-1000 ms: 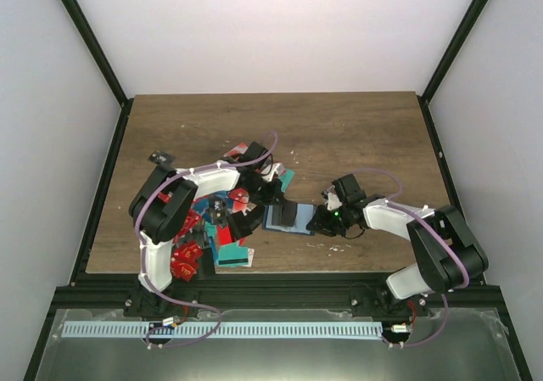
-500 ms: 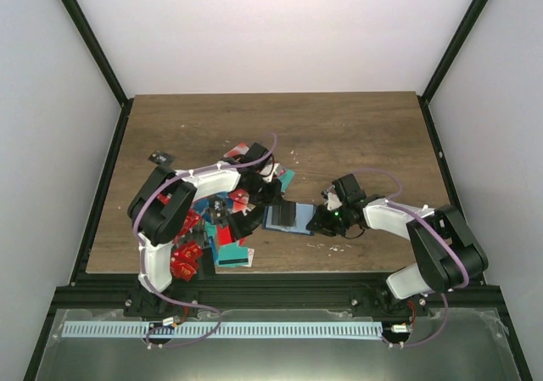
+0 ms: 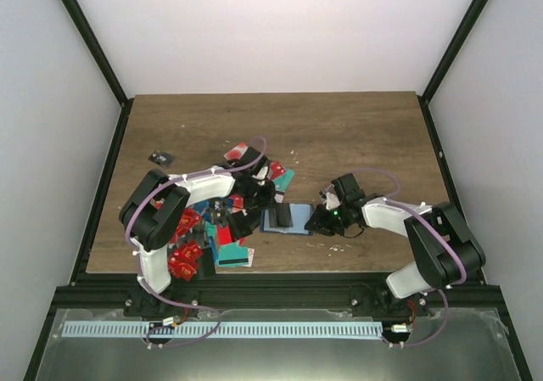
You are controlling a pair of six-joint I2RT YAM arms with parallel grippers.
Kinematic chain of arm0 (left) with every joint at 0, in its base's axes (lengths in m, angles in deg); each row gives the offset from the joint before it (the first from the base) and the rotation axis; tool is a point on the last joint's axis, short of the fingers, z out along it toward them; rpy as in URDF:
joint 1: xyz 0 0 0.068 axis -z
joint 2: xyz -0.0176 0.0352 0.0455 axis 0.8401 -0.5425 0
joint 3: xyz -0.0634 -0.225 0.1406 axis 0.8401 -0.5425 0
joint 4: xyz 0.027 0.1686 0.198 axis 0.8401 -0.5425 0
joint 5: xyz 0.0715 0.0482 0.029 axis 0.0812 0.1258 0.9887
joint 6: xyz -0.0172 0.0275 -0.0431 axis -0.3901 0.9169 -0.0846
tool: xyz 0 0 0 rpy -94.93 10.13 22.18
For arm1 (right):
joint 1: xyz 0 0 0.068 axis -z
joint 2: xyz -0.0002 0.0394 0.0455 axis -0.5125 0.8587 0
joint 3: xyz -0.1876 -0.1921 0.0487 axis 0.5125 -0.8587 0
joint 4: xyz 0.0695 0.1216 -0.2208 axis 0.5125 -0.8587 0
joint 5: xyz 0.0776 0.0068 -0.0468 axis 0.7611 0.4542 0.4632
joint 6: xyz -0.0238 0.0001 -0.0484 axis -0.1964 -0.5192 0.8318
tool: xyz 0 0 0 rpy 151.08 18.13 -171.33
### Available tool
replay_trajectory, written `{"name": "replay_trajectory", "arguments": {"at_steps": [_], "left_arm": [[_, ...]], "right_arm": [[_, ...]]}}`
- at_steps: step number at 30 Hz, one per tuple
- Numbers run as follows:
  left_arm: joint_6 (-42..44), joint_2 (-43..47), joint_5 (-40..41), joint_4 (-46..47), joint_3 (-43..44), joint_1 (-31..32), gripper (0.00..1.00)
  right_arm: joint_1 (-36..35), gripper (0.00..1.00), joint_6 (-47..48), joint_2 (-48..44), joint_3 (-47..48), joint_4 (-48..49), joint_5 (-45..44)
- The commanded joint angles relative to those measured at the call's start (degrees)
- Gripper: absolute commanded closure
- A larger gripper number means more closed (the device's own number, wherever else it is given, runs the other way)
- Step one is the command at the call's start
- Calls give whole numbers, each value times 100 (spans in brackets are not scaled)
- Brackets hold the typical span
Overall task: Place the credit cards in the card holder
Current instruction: Insert the credit card into the card holder.
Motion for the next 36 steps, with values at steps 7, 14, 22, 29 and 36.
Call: {"name": "replay_trajectory", "arguments": {"at_steps": [7,14,22,29,36], "left_arm": [[-405,-26,81,-42,-170,45,96],[36,-147,-124,-234,-27,58,96],[900,-366,-154,-867,351,50,96],[1241,-559,-278,-1102,658,53,96],[1265,-544,242,-1861,840,32,96]], "right_arm": [[24,84,72,341,49,-74,26],[26,84,165,415,207,-168,-105],[28,84,203,509,309,-205,-163],[28,84,231,553,387,-225,-207],[28,84,207,593,419,-227,-227]]}}
